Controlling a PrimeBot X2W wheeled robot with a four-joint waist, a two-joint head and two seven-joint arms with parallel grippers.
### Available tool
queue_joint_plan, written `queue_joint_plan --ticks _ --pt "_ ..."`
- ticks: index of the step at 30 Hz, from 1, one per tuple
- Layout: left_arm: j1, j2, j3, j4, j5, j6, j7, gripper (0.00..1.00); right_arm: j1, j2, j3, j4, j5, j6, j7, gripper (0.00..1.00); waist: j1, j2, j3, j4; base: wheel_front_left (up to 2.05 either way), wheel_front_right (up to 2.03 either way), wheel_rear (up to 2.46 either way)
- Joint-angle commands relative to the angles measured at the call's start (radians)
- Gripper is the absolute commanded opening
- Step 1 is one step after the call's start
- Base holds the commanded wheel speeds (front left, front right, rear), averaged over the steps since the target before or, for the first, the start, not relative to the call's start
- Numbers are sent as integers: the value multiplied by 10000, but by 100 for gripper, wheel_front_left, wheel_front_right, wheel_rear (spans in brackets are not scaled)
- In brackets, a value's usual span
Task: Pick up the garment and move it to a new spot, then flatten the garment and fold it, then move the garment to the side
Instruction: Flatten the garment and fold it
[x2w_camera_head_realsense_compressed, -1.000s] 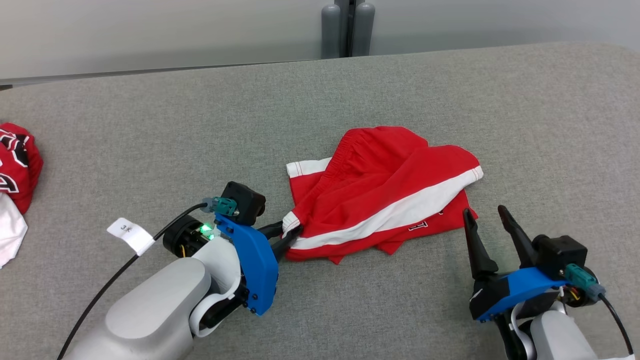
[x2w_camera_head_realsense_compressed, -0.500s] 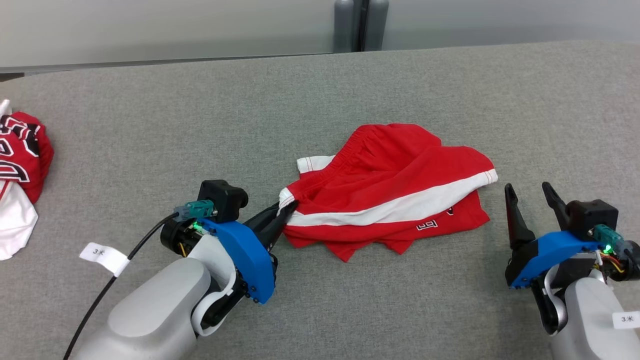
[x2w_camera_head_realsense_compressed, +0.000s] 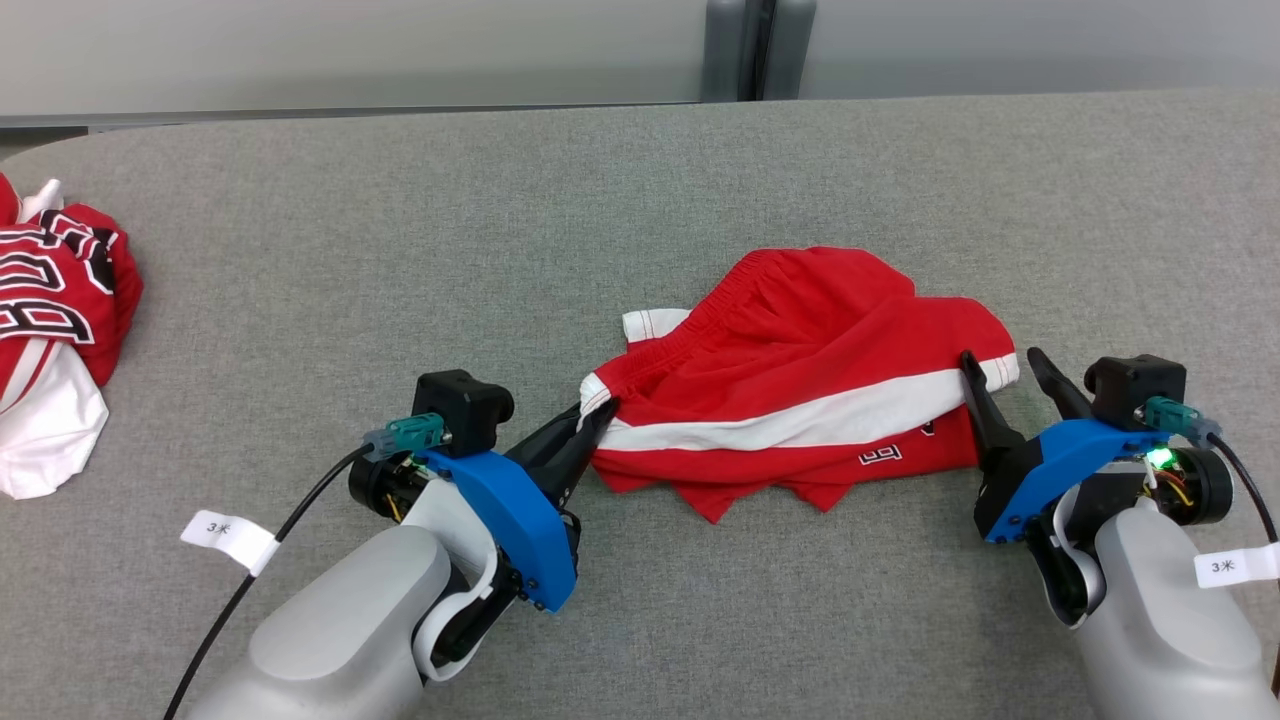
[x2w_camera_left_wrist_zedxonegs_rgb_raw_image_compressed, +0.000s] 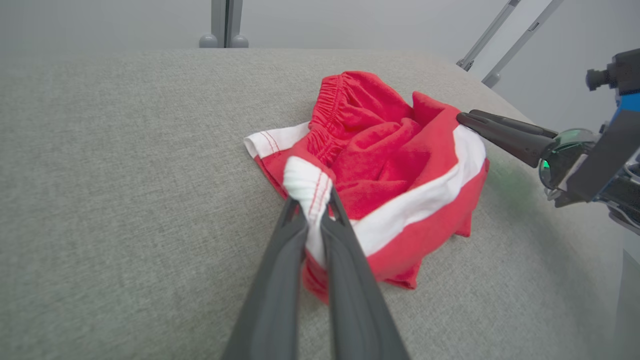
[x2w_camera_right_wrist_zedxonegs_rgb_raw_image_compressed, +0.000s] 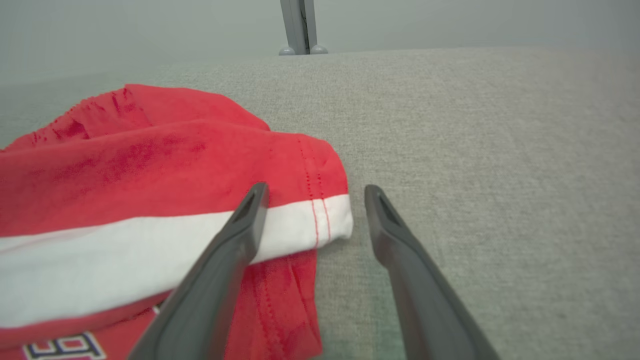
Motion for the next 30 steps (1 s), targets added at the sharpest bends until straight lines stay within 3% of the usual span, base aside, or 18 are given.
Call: queue_joint_plan --ticks 1,9,12,15,16,22,30 --pt "15 -12 12 40 -37 18 -76 0 -215 -97 66 167 244 1 32 100 0 0 0 0 0 0 0" --pt "62 -88 -25 142 -84 15 -107 0 -491 -217 991 750 1691 1 366 99 0 0 -21 -22 0 0 0" --pt "85 -80 -35 152 -92 20 -108 0 -459 -313 1312 810 2239 1 518 80 0 0 -40 -60 0 0 0" --pt "96 -67 -42 140 -100 25 -117 0 -453 -445 1483 897 2402 1 506 85 0 0 -42 -82 0 0 0" --pt "101 -57 -44 127 -107 25 -120 0 -474 -470 1590 946 2445 1 478 83 0 0 -38 -91 0 0 0" --pt "133 -16 -57 96 -144 35 -116 0 -594 -508 2012 1066 2742 1 202 50 0 0 -48 -111 0 0 0" --pt "153 68 -26 44 -185 96 -141 0 -828 -640 2503 1030 3118 1 -6 45 0 0 -46 -141 0 0 0"
